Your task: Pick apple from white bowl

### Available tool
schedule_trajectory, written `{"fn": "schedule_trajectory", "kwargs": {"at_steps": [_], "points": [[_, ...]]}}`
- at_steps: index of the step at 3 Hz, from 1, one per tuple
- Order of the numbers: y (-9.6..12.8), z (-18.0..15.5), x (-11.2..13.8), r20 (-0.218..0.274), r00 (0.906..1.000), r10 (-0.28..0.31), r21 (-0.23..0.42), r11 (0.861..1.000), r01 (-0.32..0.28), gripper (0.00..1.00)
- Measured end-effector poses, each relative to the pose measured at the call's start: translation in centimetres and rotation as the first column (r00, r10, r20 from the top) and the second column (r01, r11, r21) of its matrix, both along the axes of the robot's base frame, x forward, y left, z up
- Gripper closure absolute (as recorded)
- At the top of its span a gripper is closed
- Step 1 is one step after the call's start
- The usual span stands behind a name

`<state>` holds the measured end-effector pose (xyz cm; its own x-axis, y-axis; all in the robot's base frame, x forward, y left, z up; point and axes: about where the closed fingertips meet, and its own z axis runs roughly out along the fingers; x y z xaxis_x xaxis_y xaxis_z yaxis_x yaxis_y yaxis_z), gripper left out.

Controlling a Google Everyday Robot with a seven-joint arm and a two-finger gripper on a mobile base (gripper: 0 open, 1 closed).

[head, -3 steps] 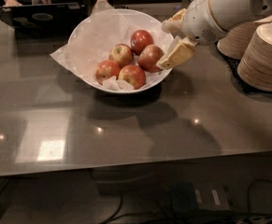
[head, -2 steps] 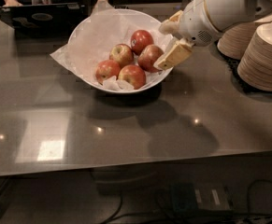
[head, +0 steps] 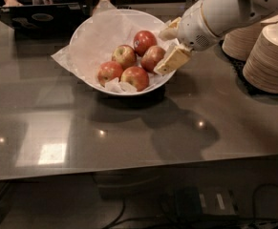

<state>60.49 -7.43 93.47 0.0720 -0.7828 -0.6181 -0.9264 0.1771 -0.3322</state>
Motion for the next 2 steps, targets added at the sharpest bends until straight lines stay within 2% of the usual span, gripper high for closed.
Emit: {"fn": "schedule_trajectory", "kwargs": {"at_steps": [2], "points": [[0.25, -2.03, 1.36, -0.031, 0.9993, -0.019, -0.006, 1.000, 0.019, 0.37]]}}
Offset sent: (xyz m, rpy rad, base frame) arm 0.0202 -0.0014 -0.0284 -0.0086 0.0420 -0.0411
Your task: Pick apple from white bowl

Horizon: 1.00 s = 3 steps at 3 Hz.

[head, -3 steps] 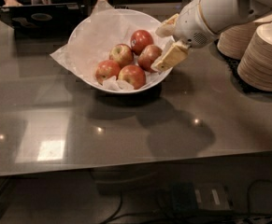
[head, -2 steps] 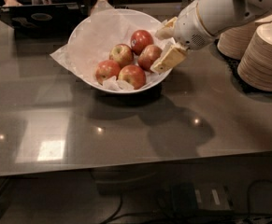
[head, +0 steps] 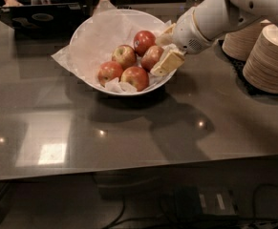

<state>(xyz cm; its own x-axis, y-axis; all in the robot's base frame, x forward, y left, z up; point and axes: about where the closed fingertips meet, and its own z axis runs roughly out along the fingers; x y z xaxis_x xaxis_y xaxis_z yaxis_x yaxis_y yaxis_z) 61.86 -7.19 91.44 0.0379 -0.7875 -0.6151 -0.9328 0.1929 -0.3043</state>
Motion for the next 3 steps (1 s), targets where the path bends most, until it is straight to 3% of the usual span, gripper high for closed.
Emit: {"fn": "schedule_trajectory", "kwargs": {"at_steps": [2, 3], "points": [[1.25, -2.15, 0.76, -0.037, 0.9993, -0.003, -0.002, 1.000, 0.002, 0.40], [1.48, -2.53, 0.88, -0.041, 0.9991, -0.002, -0.008, 1.000, 0.002, 0.57]]}}
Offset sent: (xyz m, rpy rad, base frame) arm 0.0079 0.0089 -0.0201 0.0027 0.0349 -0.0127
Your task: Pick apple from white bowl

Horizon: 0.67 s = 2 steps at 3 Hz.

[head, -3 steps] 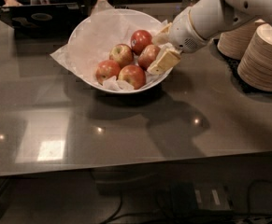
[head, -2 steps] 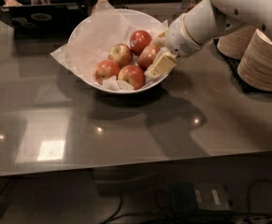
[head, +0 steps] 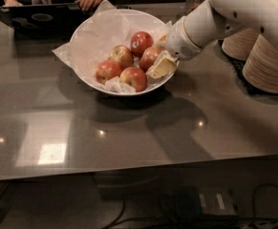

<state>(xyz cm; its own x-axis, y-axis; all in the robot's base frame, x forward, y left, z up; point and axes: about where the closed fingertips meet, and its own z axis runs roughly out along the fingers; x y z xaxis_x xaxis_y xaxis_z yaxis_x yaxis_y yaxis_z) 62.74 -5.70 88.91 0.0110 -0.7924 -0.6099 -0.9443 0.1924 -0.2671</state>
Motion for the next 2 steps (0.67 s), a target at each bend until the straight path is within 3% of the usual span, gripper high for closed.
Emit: {"fn": "schedule_trajectory", "kwargs": {"at_steps": [2], "points": [[0.01, 0.00, 0.00, 0.000, 1.0000, 0.000, 0.000, 1.000, 0.000, 1.00]]}}
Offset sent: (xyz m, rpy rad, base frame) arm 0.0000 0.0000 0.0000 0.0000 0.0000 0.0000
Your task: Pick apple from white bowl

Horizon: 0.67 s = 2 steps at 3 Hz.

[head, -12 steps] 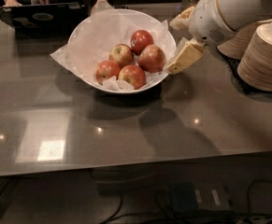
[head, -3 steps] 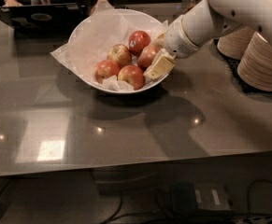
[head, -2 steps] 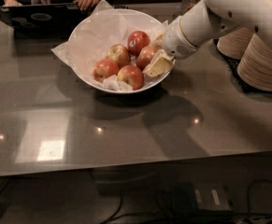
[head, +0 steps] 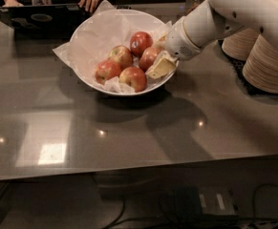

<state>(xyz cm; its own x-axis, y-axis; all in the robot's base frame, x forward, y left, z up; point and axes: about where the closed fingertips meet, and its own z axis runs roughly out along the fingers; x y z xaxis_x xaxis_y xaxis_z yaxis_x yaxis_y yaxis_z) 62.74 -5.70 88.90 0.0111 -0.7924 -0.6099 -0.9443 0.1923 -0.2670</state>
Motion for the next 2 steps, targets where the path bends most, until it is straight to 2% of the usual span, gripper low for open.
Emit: {"fn": "schedule_trajectory", "kwargs": {"at_steps": [1, 2], "points": [[0.00, 0.01, 0.00, 0.000, 1.0000, 0.000, 0.000, 1.000, 0.000, 1.00], [-0.05, 0.68, -0.23, 0.000, 0.9999, 0.017, 0.032, 0.999, -0.017, 1.00]]}}
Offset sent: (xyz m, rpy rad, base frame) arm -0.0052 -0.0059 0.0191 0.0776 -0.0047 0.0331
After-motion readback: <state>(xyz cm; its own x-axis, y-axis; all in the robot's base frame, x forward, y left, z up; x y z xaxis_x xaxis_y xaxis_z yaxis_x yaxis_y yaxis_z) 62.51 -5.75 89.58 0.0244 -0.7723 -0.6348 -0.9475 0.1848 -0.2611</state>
